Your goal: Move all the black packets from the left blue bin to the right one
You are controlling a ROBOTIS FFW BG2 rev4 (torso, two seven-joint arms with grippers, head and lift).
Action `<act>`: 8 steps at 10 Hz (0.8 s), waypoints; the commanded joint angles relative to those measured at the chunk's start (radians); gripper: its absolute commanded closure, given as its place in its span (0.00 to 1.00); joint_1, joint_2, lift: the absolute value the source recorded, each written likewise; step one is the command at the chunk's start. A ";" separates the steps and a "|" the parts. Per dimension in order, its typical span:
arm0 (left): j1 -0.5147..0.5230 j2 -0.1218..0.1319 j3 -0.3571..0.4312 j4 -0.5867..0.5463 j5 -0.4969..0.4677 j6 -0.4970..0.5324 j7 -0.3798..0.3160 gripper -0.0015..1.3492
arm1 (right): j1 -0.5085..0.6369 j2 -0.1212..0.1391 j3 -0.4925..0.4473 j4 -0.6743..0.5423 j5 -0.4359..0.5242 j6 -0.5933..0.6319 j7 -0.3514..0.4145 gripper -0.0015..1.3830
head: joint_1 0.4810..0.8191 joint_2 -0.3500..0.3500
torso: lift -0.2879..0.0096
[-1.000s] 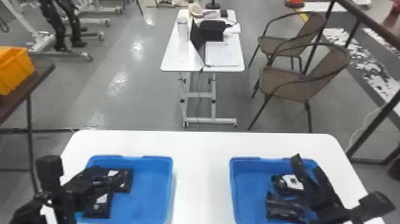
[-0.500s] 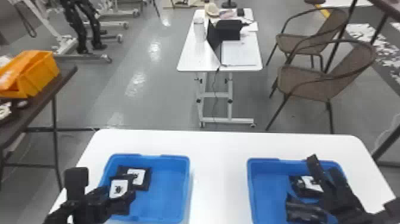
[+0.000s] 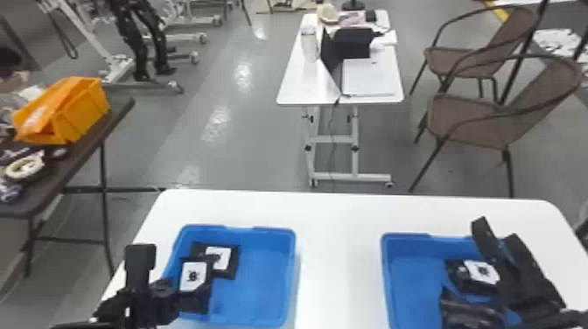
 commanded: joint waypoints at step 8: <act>-0.153 0.091 -0.109 0.259 0.006 0.012 -0.007 0.38 | 0.005 0.002 0.015 -0.003 -0.020 0.017 0.031 0.12 | 0.63 0.74 | 0.97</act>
